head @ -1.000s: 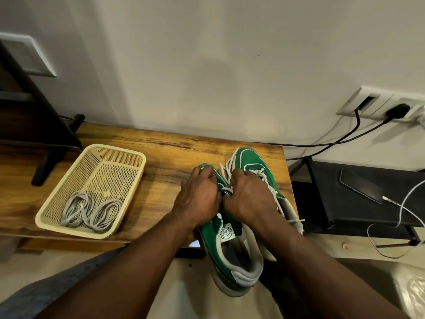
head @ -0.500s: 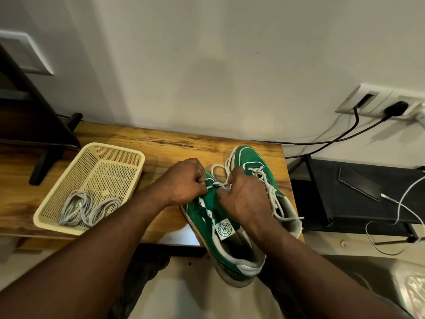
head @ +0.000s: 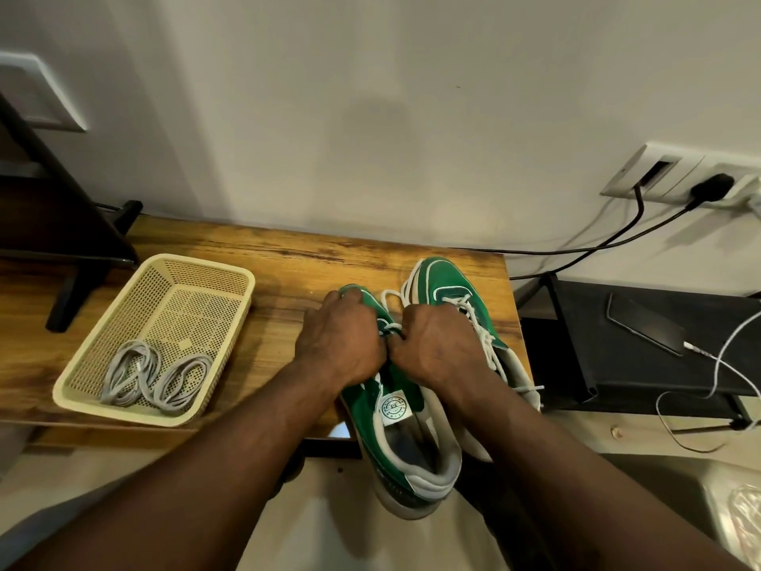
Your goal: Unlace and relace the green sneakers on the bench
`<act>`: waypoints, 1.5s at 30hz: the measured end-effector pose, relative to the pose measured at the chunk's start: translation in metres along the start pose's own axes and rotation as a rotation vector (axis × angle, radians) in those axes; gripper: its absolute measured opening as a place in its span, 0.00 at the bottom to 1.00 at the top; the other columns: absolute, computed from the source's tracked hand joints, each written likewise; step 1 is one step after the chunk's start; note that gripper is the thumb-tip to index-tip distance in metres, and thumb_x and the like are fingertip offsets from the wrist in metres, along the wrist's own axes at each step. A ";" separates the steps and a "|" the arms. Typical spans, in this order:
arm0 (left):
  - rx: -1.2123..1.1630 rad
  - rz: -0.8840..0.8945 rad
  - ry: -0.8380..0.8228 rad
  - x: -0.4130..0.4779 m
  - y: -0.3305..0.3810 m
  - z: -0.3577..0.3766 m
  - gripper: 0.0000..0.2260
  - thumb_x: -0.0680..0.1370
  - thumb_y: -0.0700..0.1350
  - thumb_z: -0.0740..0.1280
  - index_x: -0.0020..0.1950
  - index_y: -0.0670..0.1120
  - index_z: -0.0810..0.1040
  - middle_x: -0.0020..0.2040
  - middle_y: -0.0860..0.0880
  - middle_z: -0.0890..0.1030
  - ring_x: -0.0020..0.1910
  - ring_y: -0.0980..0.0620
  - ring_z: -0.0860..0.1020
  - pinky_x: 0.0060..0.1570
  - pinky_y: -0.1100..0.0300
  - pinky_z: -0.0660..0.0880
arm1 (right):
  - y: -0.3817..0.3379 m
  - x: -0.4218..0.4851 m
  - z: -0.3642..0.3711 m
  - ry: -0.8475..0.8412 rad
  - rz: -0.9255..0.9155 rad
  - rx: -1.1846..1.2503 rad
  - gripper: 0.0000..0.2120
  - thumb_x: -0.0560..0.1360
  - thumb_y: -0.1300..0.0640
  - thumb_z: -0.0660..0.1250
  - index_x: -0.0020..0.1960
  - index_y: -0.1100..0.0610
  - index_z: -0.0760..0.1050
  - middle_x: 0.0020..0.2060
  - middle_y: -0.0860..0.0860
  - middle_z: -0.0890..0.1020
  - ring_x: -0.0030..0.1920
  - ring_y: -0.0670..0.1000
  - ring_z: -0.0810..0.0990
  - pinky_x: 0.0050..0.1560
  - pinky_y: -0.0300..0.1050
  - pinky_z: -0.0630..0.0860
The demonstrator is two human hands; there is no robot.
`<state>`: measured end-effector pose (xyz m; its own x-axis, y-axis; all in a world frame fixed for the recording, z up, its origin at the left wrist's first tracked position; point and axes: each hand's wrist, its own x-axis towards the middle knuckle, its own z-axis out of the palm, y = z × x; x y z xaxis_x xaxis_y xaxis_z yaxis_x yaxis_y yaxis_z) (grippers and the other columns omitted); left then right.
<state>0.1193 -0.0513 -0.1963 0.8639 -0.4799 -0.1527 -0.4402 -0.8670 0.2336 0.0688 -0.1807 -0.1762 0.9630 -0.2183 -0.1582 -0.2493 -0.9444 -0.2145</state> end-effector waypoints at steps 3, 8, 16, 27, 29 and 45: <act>-0.242 -0.008 -0.052 0.005 -0.002 -0.007 0.16 0.80 0.51 0.68 0.34 0.48 0.74 0.46 0.46 0.74 0.45 0.51 0.74 0.41 0.57 0.68 | -0.001 0.003 0.000 -0.019 -0.013 -0.044 0.16 0.81 0.45 0.65 0.44 0.57 0.79 0.31 0.50 0.73 0.35 0.52 0.76 0.36 0.43 0.71; -0.468 -0.118 -0.143 0.009 -0.013 -0.028 0.12 0.81 0.45 0.67 0.37 0.44 0.76 0.38 0.48 0.78 0.37 0.50 0.76 0.37 0.57 0.72 | -0.004 0.005 0.001 -0.086 0.012 0.014 0.10 0.81 0.50 0.69 0.44 0.56 0.79 0.33 0.50 0.76 0.33 0.49 0.76 0.36 0.43 0.74; -1.200 -0.212 -0.076 -0.003 -0.034 -0.069 0.08 0.75 0.35 0.70 0.35 0.38 0.79 0.45 0.38 0.80 0.48 0.42 0.81 0.60 0.38 0.81 | 0.011 0.008 -0.009 -0.128 0.162 0.046 0.15 0.81 0.52 0.66 0.38 0.56 0.70 0.34 0.51 0.72 0.40 0.54 0.75 0.43 0.44 0.70; -1.006 -0.213 -0.017 0.011 0.006 -0.021 0.08 0.85 0.50 0.64 0.49 0.47 0.74 0.43 0.45 0.81 0.43 0.42 0.81 0.54 0.39 0.81 | 0.006 0.011 -0.002 -0.109 0.117 0.005 0.16 0.82 0.48 0.63 0.40 0.56 0.72 0.34 0.52 0.73 0.37 0.53 0.74 0.41 0.43 0.69; -0.679 -0.128 0.016 0.009 0.008 -0.019 0.07 0.84 0.49 0.67 0.56 0.48 0.71 0.48 0.47 0.81 0.46 0.43 0.80 0.43 0.50 0.76 | 0.006 0.013 -0.001 -0.126 0.107 0.012 0.18 0.82 0.48 0.64 0.37 0.56 0.70 0.32 0.50 0.72 0.34 0.51 0.73 0.37 0.42 0.68; -1.842 0.060 -0.101 -0.011 -0.019 -0.104 0.11 0.79 0.39 0.66 0.36 0.43 0.79 0.34 0.51 0.67 0.30 0.55 0.63 0.37 0.57 0.68 | 0.004 0.016 0.005 -0.131 0.178 0.081 0.14 0.81 0.49 0.67 0.40 0.56 0.74 0.36 0.52 0.78 0.35 0.50 0.77 0.38 0.44 0.74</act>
<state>0.1434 -0.0159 -0.0991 0.8123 -0.5664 -0.1392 0.3860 0.3432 0.8563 0.0828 -0.1868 -0.1847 0.8831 -0.3407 -0.3226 -0.4262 -0.8699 -0.2482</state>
